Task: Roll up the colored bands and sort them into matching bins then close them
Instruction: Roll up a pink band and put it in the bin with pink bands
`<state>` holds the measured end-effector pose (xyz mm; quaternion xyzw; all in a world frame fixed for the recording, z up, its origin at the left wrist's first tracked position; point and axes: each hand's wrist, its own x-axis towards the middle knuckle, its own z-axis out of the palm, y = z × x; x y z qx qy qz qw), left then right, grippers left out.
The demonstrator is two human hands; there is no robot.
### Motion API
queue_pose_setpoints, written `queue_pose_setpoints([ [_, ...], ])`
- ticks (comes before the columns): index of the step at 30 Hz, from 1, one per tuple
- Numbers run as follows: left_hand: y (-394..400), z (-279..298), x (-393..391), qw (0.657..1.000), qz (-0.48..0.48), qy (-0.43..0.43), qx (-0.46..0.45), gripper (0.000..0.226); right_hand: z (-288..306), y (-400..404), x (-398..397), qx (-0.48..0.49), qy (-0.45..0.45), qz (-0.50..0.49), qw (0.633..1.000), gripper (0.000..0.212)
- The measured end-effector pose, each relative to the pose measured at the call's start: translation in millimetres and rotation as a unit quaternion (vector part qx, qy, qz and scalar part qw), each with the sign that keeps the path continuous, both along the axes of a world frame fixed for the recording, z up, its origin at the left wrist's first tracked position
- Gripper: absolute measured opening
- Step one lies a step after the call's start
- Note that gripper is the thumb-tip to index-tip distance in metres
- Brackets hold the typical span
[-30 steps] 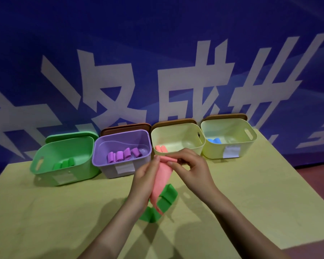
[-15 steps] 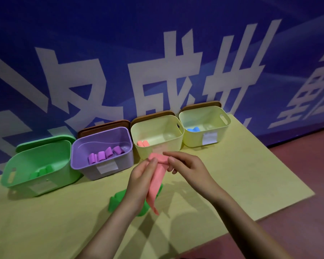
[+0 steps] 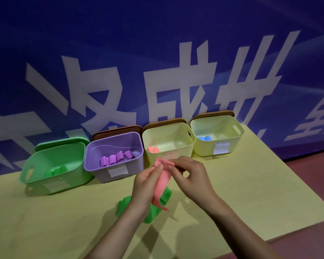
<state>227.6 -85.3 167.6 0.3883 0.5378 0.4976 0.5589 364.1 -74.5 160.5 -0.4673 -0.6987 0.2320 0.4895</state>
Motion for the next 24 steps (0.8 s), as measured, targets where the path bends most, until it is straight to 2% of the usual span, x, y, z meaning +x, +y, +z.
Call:
queue_pose_setpoints([
  [5, 2.9, 9.2, -2.8, 0.999, 0.027, -0.012, 0.041, 0.023, 3.1, 12.4, -14.7, 0.017, 0.03, -0.01, 0.999, 0.024],
  [8, 7.4, 14.1, -4.1, 1.0, 0.021, 0.0, -0.008, 0.02, 2.4, 19.6, -18.1, 0.037, 0.027, -0.012, 0.999, 0.025],
  [10, 12.1, 17.1, -5.8, 0.999, 0.011, -0.005, -0.038, 0.023, 1.1, 23.8, -14.8, 0.055, -0.002, 0.002, 0.998, 0.026],
  [14, 16.0, 18.6, -7.3, 0.999, -0.001, -0.011, -0.035, 0.037, -5.9, 30.4, -4.9, 0.093, -0.093, 0.039, 0.991, 0.028],
  [20, 10.4, 9.9, -4.6, 0.994, 0.025, -0.037, -0.104, 0.029, -12.9, 23.0, 4.5, 0.169, -0.197, 0.038, 0.965, 0.03],
  [24, 3.1, 7.6, 0.8, 0.993, -0.002, -0.04, -0.11, 0.022, -17.0, 13.0, 16.4, 0.139, -0.2, 0.058, 0.968, 0.031],
])
